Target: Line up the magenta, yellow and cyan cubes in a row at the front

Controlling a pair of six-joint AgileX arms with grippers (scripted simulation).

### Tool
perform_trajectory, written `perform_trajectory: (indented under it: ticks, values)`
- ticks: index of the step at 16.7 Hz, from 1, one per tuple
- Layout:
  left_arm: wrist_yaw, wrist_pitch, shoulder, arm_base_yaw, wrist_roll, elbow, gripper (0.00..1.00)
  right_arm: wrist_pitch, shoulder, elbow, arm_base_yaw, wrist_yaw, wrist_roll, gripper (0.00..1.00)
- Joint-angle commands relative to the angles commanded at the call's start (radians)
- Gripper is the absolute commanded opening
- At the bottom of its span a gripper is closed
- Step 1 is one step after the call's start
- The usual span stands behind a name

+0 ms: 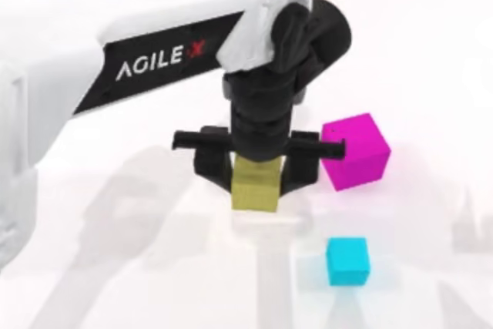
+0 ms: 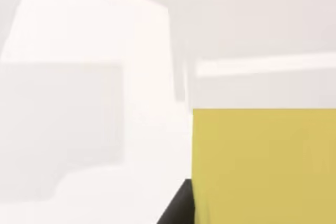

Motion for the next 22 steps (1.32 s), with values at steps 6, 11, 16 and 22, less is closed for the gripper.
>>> perform_trajectory:
  ticks: [6, 11, 16, 22]
  values:
    - [-0.008, 0.039, -0.089, -0.146, -0.244, -0.095, 0.00, 0.000, 0.000, 0.000, 0.000, 0.000, 0.000, 1.00]
    - [-0.008, 0.038, -0.087, -0.144, -0.245, -0.094, 0.00, 0.000, 0.000, 0.000, 0.000, 0.000, 0.000, 1.00]
    - [-0.009, 0.147, -0.056, -0.143, -0.242, -0.173, 0.00, 0.000, 0.000, 0.000, 0.000, 0.000, 0.000, 1.00]
    - [-0.008, 0.288, -0.014, -0.143, -0.241, -0.269, 0.00, 0.000, 0.000, 0.000, 0.000, 0.000, 0.000, 1.00]
